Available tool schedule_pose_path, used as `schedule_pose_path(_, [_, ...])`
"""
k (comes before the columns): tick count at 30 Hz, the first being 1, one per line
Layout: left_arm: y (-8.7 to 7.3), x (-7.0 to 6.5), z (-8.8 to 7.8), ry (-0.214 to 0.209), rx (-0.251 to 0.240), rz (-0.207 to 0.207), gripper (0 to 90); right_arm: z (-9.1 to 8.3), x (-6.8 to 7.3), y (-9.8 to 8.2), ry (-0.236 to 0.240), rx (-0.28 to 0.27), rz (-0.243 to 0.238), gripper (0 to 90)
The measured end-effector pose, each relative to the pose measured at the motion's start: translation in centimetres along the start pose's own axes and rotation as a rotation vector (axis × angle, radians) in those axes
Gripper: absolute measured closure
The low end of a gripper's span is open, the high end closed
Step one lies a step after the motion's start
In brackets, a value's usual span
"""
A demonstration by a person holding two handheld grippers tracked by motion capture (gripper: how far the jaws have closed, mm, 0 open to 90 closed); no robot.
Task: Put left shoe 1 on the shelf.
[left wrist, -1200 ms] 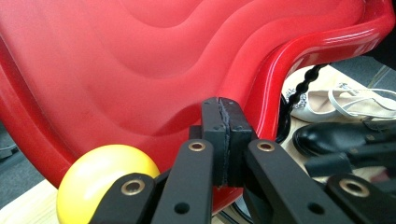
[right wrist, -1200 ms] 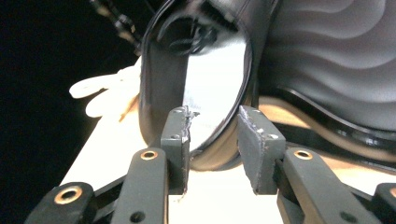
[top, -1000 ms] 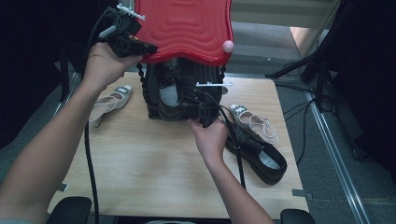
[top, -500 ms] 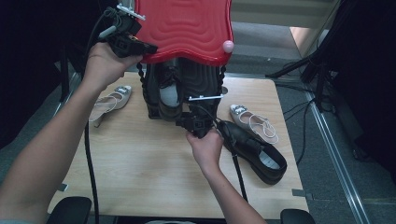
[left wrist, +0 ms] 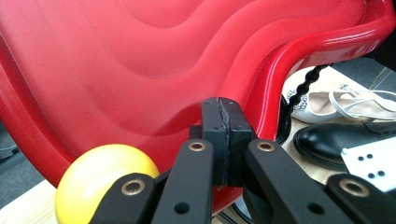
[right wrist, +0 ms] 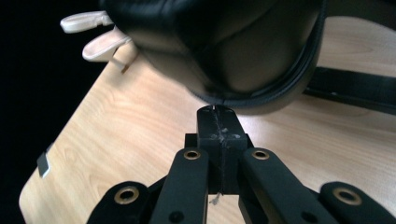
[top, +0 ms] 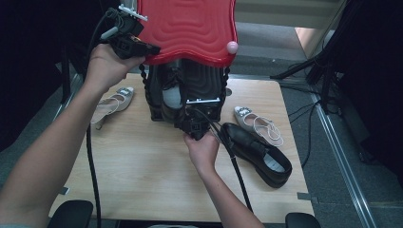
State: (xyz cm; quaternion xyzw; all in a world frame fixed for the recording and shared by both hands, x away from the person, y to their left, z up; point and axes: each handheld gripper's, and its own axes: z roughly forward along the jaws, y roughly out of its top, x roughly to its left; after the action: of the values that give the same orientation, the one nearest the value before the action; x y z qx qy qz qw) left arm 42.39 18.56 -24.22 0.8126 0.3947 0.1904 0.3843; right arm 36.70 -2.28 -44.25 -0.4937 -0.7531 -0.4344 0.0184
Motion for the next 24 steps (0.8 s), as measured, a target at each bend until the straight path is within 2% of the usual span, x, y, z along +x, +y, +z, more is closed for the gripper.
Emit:
schedule_pose_path(7, [0.0,0.0,0.1,-0.001,-0.001,-0.009,90.0,0.0,0.0,0.1,0.006,0.003,0.016,90.0])
schedule_pose_path(10, [0.0,-0.1,0.1,0.005,-0.001,-0.010,90.0,0.0,-0.1,0.3,0.025,0.003,0.033,90.0])
schedule_pose_path(14, [0.0,-0.1,0.0,0.003,0.003,-0.008,90.0,0.2,0.0,0.6,0.018,-0.003,0.037,90.0])
schedule_pose_path(20, [0.0,-0.1,0.0,0.003,0.005,-0.008,90.0,0.8,0.4,1.9,0.023,-0.021,0.039,90.0])
schedule_pose_path(24, [0.0,-0.1,0.0,0.003,0.005,-0.005,90.0,1.4,0.5,3.1,0.003,-0.028,0.046,90.0])
